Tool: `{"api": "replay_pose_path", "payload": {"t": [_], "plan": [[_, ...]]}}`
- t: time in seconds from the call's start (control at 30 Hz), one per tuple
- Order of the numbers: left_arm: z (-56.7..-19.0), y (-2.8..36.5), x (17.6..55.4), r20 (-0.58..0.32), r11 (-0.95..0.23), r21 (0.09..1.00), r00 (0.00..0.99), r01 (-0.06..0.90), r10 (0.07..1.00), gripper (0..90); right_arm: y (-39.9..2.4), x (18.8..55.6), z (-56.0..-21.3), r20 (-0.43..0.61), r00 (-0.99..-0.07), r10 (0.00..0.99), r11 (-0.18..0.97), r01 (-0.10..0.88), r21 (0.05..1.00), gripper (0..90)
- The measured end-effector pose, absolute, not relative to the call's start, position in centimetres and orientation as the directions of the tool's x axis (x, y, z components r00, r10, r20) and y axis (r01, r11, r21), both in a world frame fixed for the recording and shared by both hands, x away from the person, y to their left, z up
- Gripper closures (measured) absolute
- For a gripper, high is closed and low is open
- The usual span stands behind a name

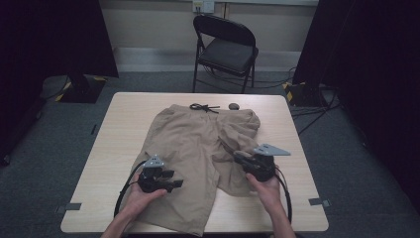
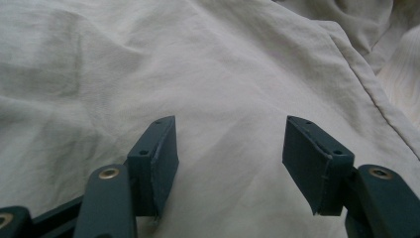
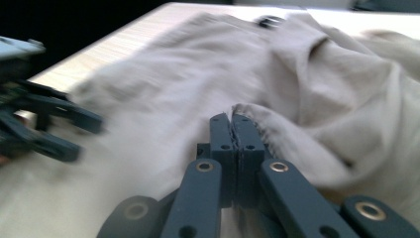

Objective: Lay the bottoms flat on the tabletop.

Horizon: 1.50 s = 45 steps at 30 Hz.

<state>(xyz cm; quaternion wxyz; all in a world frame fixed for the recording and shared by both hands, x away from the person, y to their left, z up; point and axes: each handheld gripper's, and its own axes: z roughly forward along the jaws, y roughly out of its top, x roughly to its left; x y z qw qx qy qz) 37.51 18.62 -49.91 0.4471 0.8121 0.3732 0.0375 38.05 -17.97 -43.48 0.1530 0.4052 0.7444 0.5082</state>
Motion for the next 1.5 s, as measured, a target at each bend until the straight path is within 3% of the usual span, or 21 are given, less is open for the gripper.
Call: {"api": "replay_pose_path", "payload": {"t": [0.2, 0.33, 0.5, 0.73, 1.07, 1.33, 1.4, 1.5], "plan": [[-49.8, 19.2, 37.6, -0.291, -0.310, 0.742, 0.703, 0.594, 0.649, 36.7, -11.3, 39.2, -43.0, 0.195, -0.723, 0.663, 0.205, 0.425, 0.882, 89.5], [-49.7, 20.0, 37.7, -0.302, -0.290, 0.739, 0.684, 0.608, 0.664, 35.7, -7.5, 39.7, -45.5, 0.233, -0.749, 0.620, 0.251, 0.471, 0.845, 89.2], [-49.7, 20.8, 37.8, -0.318, -0.262, 0.736, 0.660, 0.624, 0.680, 35.9, -5.7, 39.1, -49.1, 0.234, -0.745, 0.625, 0.329, 0.523, 0.786, 85.5], [-49.8, 20.7, 37.9, -0.317, -0.257, 0.738, 0.656, 0.624, 0.685, 36.1, -7.8, 37.8, -48.8, 0.229, -0.749, 0.622, 0.318, 0.509, 0.799, 63.1], [-49.9, 20.6, 37.9, -0.319, -0.248, 0.742, 0.654, 0.623, 0.686, 36.3, -13.6, 38.1, -45.1, 0.202, -0.692, 0.693, 0.236, 0.482, 0.844, 60.8], [-49.9, 20.6, 37.9, -0.317, -0.254, 0.741, 0.656, 0.622, 0.684, 36.3, -14.3, 40.9, -46.0, 0.219, -0.641, 0.736, 0.213, 0.525, 0.824, 52.5], [-49.9, 20.5, 37.9, -0.316, -0.253, 0.741, 0.655, 0.622, 0.686, 36.4, -13.9, 41.1, -46.5, 0.236, -0.648, 0.724, 0.217, 0.539, 0.814, 55.4], [-49.9, 20.4, 37.9, -0.324, -0.250, 0.738, 0.655, 0.626, 0.683, 37.1, -13.2, 41.1, -46.7, 0.240, -0.670, 0.703, 0.228, 0.531, 0.816, 80.6]]}}
